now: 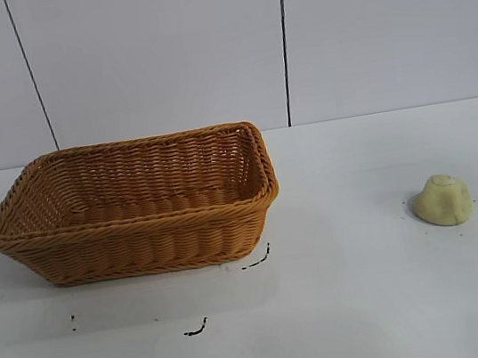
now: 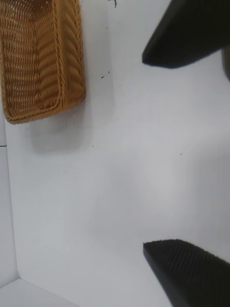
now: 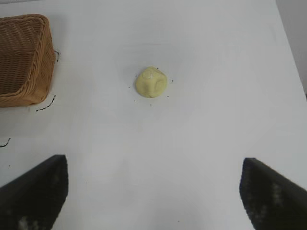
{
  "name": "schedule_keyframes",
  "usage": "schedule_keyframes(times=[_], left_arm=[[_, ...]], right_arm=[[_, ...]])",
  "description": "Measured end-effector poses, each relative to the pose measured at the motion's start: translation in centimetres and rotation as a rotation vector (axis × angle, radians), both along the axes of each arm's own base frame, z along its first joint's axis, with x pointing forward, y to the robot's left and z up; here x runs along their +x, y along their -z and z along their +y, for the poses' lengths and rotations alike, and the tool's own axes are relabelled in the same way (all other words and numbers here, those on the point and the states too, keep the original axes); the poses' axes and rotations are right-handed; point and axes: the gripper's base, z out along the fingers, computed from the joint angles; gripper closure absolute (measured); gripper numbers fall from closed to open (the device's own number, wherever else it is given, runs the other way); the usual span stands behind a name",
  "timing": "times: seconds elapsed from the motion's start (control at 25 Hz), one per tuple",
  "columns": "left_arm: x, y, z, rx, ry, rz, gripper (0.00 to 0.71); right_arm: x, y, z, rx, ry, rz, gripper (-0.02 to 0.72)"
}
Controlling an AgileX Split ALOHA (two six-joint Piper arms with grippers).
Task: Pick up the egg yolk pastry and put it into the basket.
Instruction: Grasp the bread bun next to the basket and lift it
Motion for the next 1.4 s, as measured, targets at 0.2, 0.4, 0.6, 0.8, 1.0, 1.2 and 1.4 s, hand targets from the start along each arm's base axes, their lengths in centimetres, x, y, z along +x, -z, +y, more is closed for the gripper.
schedule_keyframes(times=[0.2, 0.4, 0.6, 0.8, 1.0, 1.2, 1.4], left_arm=[[0.0, 0.0, 0.0, 0.0, 0.0, 0.0, 0.014], [0.0, 0.0, 0.0, 0.0, 0.0, 0.0, 0.014], [0.0, 0.0, 0.0, 0.0, 0.0, 0.0, 0.014], [0.0, 0.0, 0.0, 0.0, 0.0, 0.0, 0.014], [0.0, 0.0, 0.0, 0.0, 0.0, 0.0, 0.014], [0.0, 0.0, 0.0, 0.0, 0.0, 0.0, 0.014], [0.0, 0.0, 0.0, 0.0, 0.0, 0.0, 0.014]], right_arm=[[6.0, -0.3, 0.0, 0.0, -0.001, 0.142, 0.008], [11.8, 0.7, 0.0, 0.0, -0.001, 0.279, 0.008], [16.8, 2.7, 0.1, -0.007, -0.011, 0.376, 0.008], [20.8, 6.0, 0.1, -0.019, -0.032, 0.481, 0.008], [23.7, 9.5, 0.1, -0.036, -0.065, 0.567, 0.008], [25.5, 12.3, 1.1, -0.058, -0.104, 0.589, 0.008], [26.5, 14.1, 2.0, -0.058, -0.12, 0.585, 0.008]])
